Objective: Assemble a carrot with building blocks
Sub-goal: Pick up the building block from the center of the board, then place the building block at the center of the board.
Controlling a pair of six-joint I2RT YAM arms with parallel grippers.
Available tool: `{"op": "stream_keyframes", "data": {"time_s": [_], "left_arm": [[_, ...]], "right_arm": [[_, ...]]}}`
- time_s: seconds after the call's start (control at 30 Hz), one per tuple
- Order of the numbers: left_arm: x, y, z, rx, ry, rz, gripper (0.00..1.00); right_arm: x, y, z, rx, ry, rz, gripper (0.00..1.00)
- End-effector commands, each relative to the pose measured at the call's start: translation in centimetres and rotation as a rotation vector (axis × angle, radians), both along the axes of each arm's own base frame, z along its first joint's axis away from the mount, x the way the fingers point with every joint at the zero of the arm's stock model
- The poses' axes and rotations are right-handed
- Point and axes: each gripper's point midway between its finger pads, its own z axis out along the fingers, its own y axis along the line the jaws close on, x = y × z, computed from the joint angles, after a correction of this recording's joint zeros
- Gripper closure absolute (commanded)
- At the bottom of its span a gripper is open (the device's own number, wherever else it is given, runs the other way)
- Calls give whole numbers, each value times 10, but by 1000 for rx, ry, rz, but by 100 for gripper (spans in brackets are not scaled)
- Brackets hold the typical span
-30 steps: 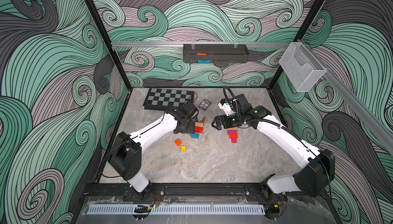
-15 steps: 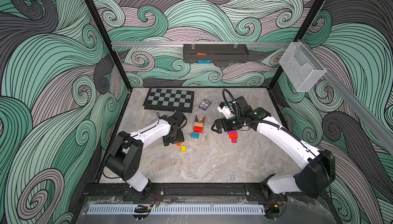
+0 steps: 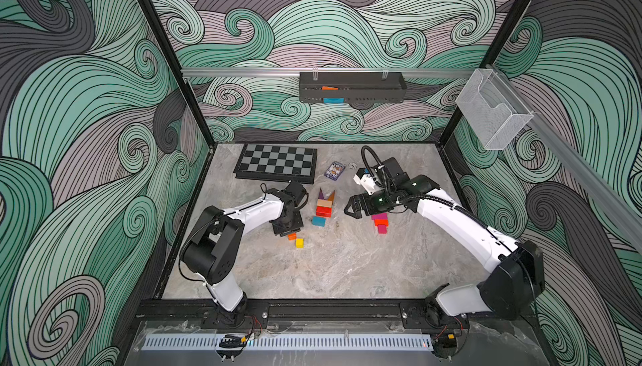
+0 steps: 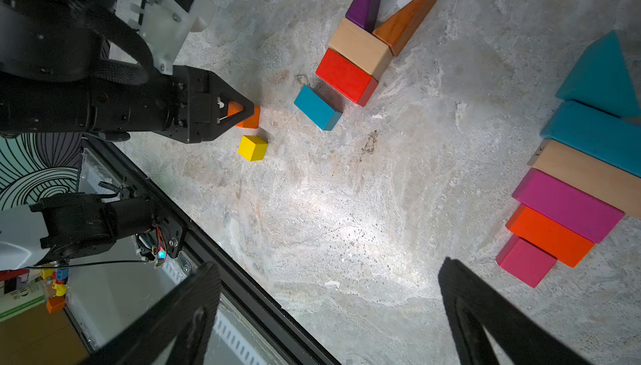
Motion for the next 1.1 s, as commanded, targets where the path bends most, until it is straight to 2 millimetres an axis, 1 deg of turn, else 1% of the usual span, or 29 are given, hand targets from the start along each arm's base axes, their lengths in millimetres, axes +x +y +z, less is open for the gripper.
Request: {"op": "stream_keyframes", "data": {"time_s": [0.0, 0.03, 0.2, 0.3, 0.37, 0.43, 0.53, 0.63, 0.73, 0.9, 0.97, 1.07], "left_arm": [[1, -6, -1, -14, 8, -12, 80], [1, -5, 1, -12, 3, -13, 83], [1, -1, 10, -2, -18, -30, 91], [5, -6, 19, -1, -42, -69, 93], [12, -13, 32, 13, -73, -121, 93], [21, -25, 46, 19, -99, -188, 93], [25, -47, 56, 15, -106, -285, 94], [22, -69, 54, 4, -92, -364, 94], [14, -81, 44, -11, -54, -405, 94], [0, -85, 39, -2, -23, -446, 94], [-2, -87, 38, 0, -21, -456, 94], [0, -90, 32, 4, -14, -475, 94]], "right_arm": [[0, 4, 2, 15, 0, 17, 1], [-1, 4, 2, 15, 0, 16, 1], [0, 5, 2, 17, 3, 16, 1], [0, 6, 2, 21, 3, 14, 1], [1, 6, 3, 23, 1, 11, 1], [1, 6, 4, 24, -2, 8, 1], [2, 6, 8, 28, -10, 4, 1], [2, 5, 10, 30, -17, 1, 1], [1, 4, 9, 29, -14, -1, 1], [0, 3, 9, 27, -16, -4, 1], [-1, 3, 9, 29, -11, -5, 1], [0, 4, 7, 29, -7, -4, 1]]}}
